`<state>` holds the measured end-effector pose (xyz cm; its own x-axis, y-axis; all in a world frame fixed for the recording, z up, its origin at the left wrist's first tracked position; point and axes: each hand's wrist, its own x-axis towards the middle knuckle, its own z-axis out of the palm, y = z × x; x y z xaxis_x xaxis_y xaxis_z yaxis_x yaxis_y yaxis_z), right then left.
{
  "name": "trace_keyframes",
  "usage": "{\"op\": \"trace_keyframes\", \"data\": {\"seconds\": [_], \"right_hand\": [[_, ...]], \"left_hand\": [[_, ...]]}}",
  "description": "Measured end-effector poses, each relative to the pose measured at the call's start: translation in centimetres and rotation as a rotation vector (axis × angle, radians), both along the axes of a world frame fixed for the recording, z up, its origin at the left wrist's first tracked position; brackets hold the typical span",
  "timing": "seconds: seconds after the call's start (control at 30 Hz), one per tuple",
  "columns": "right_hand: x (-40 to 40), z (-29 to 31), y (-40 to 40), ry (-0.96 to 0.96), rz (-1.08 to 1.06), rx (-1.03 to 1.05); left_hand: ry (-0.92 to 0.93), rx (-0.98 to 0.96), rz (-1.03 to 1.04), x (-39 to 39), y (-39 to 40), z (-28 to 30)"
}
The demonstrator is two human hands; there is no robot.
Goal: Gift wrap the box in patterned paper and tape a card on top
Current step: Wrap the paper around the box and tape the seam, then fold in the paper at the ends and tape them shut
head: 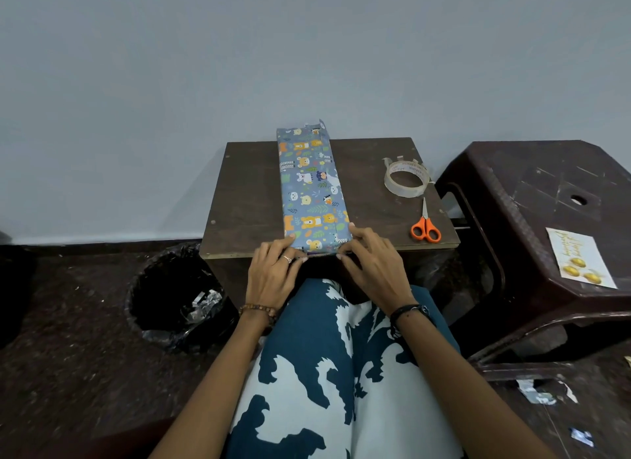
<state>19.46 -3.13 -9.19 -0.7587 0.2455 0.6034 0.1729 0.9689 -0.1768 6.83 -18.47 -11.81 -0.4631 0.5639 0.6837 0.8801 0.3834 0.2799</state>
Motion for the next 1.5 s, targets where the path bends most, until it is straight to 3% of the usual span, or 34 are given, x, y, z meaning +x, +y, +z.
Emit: {"op": "trace_keyframes", "data": {"seconds": [0.23,0.5,0.67,0.93,1.1,1.33,1.5], "right_hand": [[-0.4,-0.2,-0.2,0.057,-0.025,0.058],[-0.5,-0.3,-0.2,0.096,-0.038,0.066],[-0.6,-0.4,-0.2,0.086,-0.067,0.089],[-0.5,-0.7,-0.1,0.100,-0.032,-0.043],[-0.3,-0.5,-0.1,0.095,-0.064,-0.023],[1.1,0.5,-0.6,0.047,-0.116,-0.300],[0.4,0.4,-0.5,0.042,-0.076,-0.291]], "left_hand": [[0.064,-0.031,0.031,0.8,-0.2,0.0],[0.346,-0.181,-0.107,0.5,2.4,2.1],[0.238,-0.160,-0.184,-0.1,4.1,1.8],[0.296,-0.071,-0.220,-0.4,4.0,1.4],[0.214,-0.045,-0.243,-0.2,4.0,1.6],[0.114,-0.048,-0.221,0.4,4.1,1.9],[0.073,-0.066,-0.207,0.7,4.1,2.1]]}}
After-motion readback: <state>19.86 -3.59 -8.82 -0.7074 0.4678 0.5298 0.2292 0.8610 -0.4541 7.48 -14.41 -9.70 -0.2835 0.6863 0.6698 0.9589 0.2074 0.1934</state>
